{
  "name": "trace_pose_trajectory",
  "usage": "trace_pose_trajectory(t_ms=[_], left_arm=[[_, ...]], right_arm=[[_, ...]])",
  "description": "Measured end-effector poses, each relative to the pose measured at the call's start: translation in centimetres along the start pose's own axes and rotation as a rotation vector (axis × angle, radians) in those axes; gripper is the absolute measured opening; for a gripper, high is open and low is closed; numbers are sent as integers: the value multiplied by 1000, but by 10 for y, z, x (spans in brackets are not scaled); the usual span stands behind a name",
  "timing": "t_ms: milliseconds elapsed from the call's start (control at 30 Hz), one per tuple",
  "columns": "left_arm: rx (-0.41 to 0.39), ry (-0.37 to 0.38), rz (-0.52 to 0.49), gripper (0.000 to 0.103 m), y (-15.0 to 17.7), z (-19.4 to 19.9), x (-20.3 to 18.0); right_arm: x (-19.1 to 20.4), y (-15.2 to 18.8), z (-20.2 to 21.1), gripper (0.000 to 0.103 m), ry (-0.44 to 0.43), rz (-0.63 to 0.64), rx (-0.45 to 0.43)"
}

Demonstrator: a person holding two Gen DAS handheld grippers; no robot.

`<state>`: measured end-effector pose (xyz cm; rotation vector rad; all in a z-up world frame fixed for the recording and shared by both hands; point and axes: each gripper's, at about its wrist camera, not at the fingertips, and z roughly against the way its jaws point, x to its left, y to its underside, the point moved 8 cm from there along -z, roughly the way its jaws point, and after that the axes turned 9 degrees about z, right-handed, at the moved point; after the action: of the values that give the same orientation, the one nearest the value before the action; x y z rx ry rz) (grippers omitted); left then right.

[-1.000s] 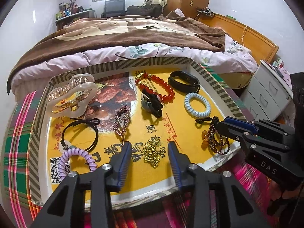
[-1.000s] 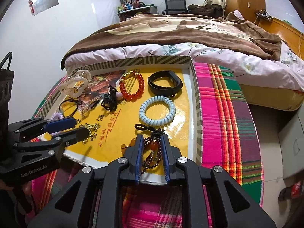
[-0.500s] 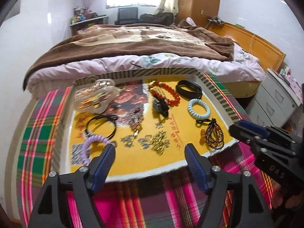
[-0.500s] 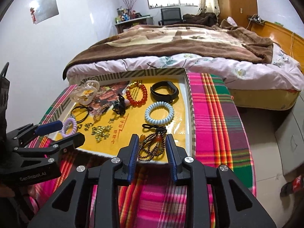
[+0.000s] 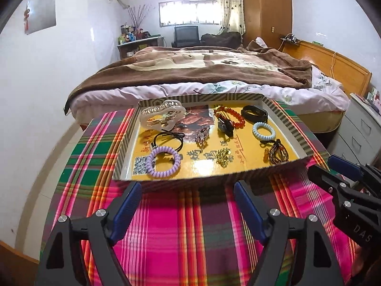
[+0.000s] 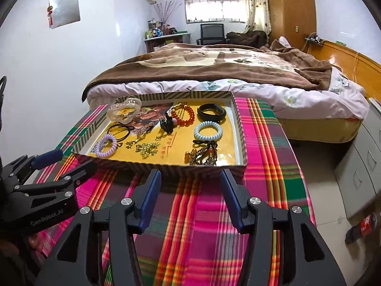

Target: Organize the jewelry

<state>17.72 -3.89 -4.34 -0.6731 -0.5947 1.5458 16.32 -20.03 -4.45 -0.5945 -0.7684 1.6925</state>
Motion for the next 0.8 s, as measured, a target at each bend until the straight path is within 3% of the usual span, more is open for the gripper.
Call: trace_pose_trajectory(t_ms=[500, 600, 800], left_arm=[[-1, 55, 8, 80, 21, 32, -4], [0, 23, 2, 80, 22, 34, -4], [7, 39, 24, 80, 25, 35, -2]], right_arm=[[8, 12, 29, 52, -3, -33, -29], [10, 12, 32, 52, -2, -30, -35], [13, 17, 36, 52, -1, -31, -33]])
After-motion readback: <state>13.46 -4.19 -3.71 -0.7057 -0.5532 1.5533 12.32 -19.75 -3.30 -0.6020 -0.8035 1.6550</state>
